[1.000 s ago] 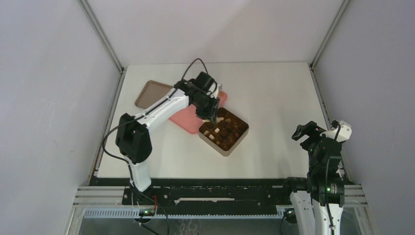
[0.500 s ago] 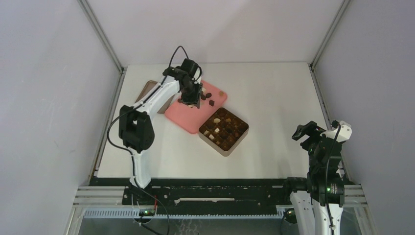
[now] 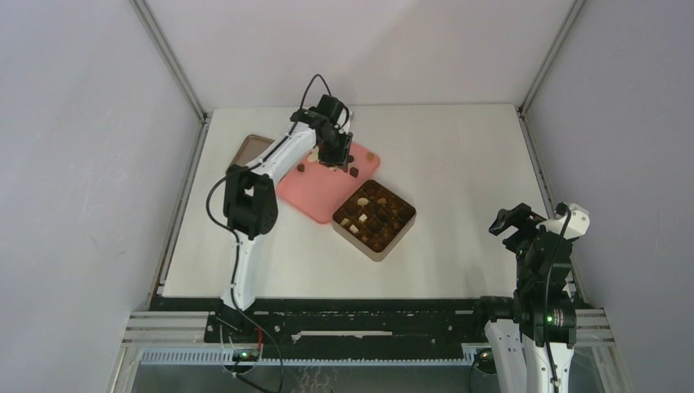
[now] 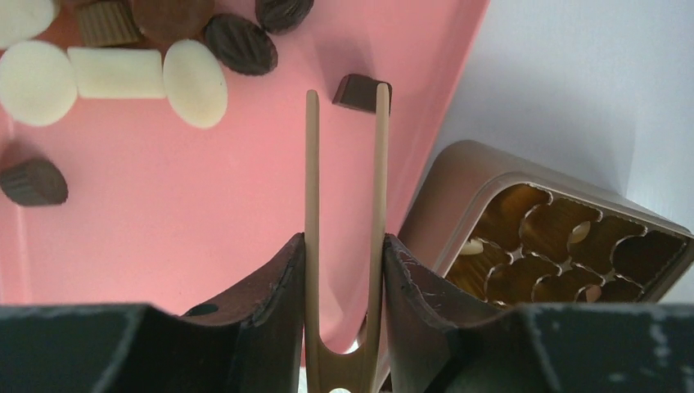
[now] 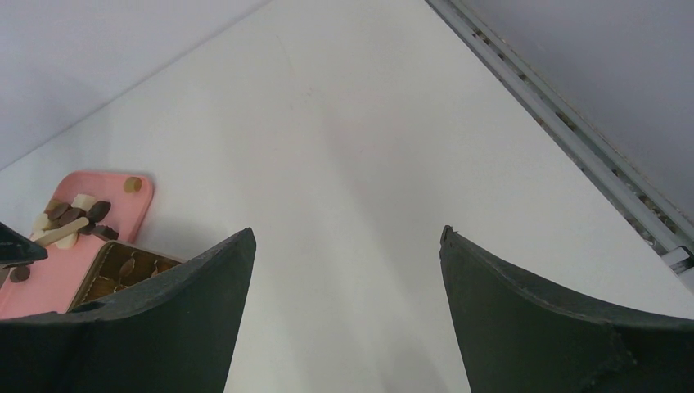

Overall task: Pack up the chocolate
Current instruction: Pick up the fake chocolate from the plate.

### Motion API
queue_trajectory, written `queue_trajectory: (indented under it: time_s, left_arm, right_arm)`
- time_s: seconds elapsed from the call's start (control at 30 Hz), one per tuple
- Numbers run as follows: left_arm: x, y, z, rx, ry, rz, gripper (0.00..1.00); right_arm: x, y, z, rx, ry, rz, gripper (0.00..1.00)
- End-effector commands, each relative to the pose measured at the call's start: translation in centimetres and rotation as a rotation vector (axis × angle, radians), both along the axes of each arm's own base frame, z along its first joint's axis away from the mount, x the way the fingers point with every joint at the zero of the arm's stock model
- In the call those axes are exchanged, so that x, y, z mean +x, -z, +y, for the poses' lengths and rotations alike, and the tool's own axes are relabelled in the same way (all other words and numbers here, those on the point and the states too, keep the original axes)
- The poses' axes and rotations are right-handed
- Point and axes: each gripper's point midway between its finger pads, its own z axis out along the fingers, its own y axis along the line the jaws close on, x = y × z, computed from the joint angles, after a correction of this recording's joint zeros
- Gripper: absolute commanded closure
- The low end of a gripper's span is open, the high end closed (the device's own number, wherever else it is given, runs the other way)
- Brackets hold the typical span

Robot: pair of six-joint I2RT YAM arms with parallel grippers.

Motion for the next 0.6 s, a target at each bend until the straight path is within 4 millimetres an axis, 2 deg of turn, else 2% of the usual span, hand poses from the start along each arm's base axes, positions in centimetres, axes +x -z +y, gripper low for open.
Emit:
queue_trajectory:
  time_s: [0.0,0.4,0.57]
  left_arm:
    - [2.1,-2.2,-2.0,-0.053,0.062,-0.102,0.59]
    - [2.1,0.3,-2.4,0.065,0.091,-0.108,0.57]
    - [2.4,1.0,-1.7,0.112,0.073,-0.112,0.56]
  right_arm:
    - [0.4,-0.7,-0.2,-0.007,0.007,-0.033,0.08]
    - [0.4,-0.7,-0.2,-0.005,0.009,-0.031,0.08]
    - [0.3,-0.7,-0.2,-0.004,0.010,-0.033,0.08]
